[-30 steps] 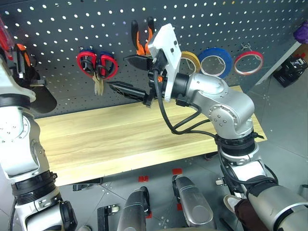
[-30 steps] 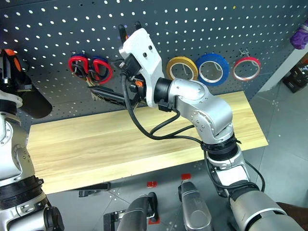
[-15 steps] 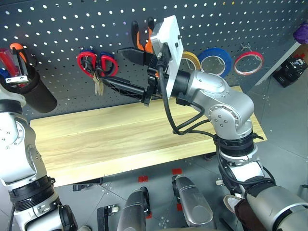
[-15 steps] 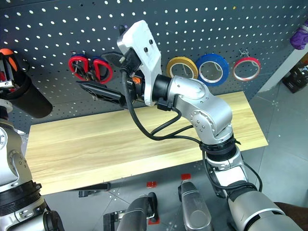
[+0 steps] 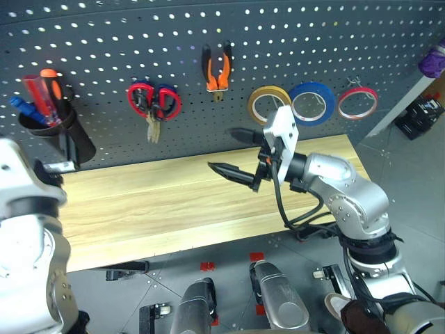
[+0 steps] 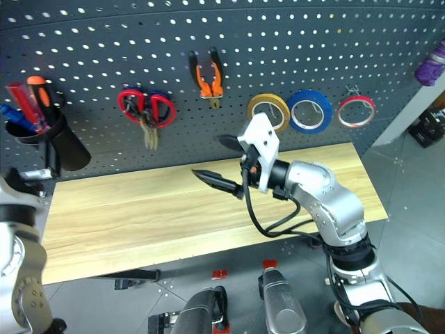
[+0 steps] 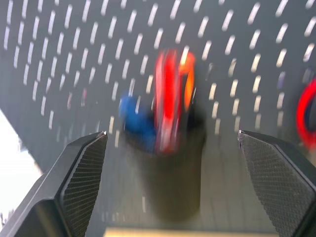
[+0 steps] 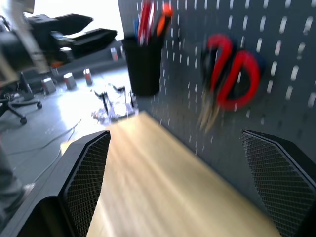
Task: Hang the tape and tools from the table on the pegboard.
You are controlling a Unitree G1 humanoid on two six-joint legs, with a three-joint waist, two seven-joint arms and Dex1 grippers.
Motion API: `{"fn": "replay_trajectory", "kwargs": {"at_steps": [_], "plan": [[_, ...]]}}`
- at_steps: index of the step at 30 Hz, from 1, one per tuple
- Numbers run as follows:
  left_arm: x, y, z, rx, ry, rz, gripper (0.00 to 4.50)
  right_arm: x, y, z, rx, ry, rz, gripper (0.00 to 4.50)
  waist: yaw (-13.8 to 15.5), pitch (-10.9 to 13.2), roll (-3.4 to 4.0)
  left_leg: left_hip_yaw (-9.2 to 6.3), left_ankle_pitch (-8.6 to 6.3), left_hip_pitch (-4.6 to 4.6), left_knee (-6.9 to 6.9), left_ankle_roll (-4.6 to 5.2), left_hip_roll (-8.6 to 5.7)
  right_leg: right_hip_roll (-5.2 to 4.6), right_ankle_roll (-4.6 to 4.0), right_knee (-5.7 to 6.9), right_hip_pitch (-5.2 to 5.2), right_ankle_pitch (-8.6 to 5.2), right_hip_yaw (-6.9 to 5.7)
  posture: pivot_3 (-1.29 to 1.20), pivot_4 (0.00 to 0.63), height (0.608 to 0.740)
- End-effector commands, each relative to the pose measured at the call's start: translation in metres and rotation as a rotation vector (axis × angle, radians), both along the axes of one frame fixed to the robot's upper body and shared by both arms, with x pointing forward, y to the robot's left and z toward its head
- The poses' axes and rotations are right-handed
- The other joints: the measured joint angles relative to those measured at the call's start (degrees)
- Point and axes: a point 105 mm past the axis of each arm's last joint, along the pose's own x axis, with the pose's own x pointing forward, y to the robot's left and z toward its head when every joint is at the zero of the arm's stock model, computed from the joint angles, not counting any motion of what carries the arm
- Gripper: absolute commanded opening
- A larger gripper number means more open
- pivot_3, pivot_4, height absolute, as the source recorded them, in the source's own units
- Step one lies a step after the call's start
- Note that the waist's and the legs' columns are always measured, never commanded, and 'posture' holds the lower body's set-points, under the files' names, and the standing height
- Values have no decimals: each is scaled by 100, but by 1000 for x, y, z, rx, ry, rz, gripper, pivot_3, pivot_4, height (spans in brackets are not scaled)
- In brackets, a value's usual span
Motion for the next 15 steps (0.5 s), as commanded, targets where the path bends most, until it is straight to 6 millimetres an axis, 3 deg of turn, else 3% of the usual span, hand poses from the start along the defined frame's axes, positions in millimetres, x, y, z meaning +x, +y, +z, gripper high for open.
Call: {"fn": "replay_trajectory", "kwargs": {"at_steps": [1, 6, 9, 15], "plan": [[3, -10, -24, 7, 109, -77, 4481, 7, -15, -33, -9, 2, -146, 4500, 128, -113, -1, 0, -1, 20, -5, 0, 0, 1, 0, -4, 20, 0, 1, -172, 169, 740], [13, -15, -64, -40, 239, -58, 4481, 27, -47, -81, -34, 48, -419, 4500, 333, -350, 7, 0, -2, 40, 1, -1, -5, 1, 4, -24, 52, 3, 9, -185, 134, 740], [17, -20, -83, -71, 224, -88, 4481, 35, -76, -115, -84, 66, -603, 4500, 390, -504, 8, 2, -7, 77, -10, -2, -7, 1, 4, -31, 84, 2, 13, -190, 93, 740], [22, -17, -111, -141, 213, -82, 4481, 44, -121, -159, -129, 134, -813, 4500, 417, -824, 33, 14, -19, 119, -23, -6, 0, 11, 2, -36, 119, 1, 21, -186, 36, 740]]}}
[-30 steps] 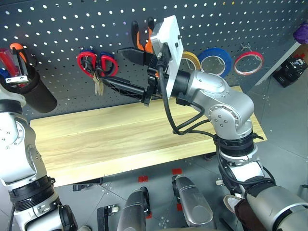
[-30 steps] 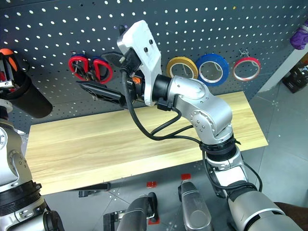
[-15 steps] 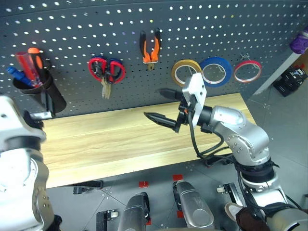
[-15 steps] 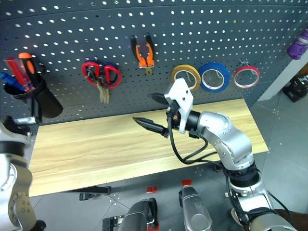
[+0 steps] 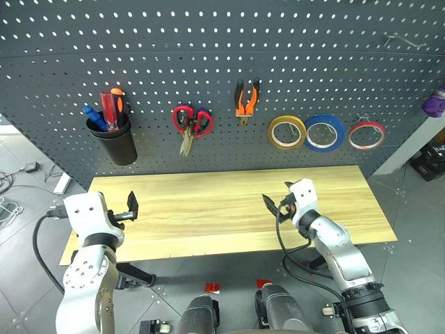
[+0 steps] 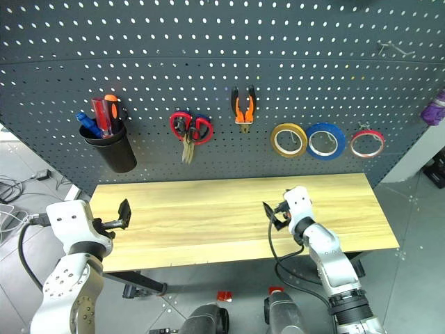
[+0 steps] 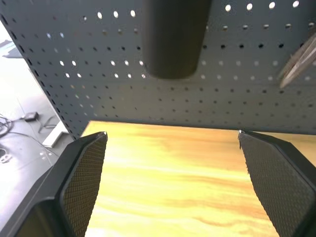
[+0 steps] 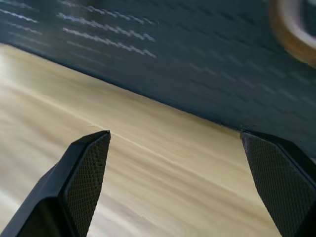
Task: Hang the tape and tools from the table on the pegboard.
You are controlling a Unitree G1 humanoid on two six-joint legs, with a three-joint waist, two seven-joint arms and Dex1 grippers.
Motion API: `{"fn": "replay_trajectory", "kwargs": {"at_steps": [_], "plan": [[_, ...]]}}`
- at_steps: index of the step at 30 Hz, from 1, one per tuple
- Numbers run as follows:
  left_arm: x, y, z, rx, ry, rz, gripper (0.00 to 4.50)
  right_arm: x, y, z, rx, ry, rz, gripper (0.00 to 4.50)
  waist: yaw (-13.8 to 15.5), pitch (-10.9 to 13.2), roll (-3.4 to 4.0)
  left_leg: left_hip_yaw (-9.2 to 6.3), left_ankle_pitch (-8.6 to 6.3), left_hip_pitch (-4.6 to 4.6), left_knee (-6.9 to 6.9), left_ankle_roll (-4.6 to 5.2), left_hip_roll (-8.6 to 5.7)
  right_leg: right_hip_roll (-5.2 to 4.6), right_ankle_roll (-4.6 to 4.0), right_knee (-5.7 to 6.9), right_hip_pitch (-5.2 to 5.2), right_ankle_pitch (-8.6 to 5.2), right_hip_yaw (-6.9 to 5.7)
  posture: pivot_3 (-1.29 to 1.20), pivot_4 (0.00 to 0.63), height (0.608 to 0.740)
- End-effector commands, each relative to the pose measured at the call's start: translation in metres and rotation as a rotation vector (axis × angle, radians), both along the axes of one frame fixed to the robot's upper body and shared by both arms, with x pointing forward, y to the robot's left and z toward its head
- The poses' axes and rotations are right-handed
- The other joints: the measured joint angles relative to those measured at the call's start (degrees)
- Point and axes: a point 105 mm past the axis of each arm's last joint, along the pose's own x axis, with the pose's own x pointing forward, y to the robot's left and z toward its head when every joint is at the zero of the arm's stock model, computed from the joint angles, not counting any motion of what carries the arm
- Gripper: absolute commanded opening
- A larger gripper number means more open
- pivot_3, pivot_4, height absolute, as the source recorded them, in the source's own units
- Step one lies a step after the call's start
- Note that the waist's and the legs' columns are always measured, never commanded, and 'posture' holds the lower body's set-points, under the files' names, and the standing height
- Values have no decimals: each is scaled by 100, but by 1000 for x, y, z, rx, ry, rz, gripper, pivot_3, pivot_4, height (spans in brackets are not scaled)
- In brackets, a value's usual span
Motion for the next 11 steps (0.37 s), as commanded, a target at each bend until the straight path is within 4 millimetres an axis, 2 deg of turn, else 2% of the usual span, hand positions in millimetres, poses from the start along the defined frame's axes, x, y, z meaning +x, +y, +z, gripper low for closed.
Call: {"fn": "replay_trajectory", "kwargs": {"at_steps": [1, 3, 4, 11], "plan": [[3, 4, -2, -10, -54, 15, 4481, 11, -27, -7, -18, -27, -116, 4500, 2, -127, 22, -2, -7, 11, 0, 1, 2, 3, -4, 0, 15, -2, -1, -185, 32, 740], [4, 4, -5, -17, -61, 17, 4481, 15, -33, -9, -16, -32, -136, 4500, 1, -217, 50, -8, -26, 47, -1, 9, 9, 12, -8, -24, 65, -6, -3, -178, 21, 740], [5, 4, -5, -16, -65, 16, 4481, 17, -34, -9, -14, -36, -138, 4500, 1, -244, 57, -7, -43, 53, -1, 30, 8, 13, -8, -27, 71, -6, -1, -175, 15, 740], [9, 6, -6, 19, -75, 0, 4481, 31, -33, -3, -10, -69, -132, 4500, -1, -479, 71, -11, -52, 58, 0, 18, 11, 18, -9, -42, 82, -8, 2, -170, 2, 740]]}}
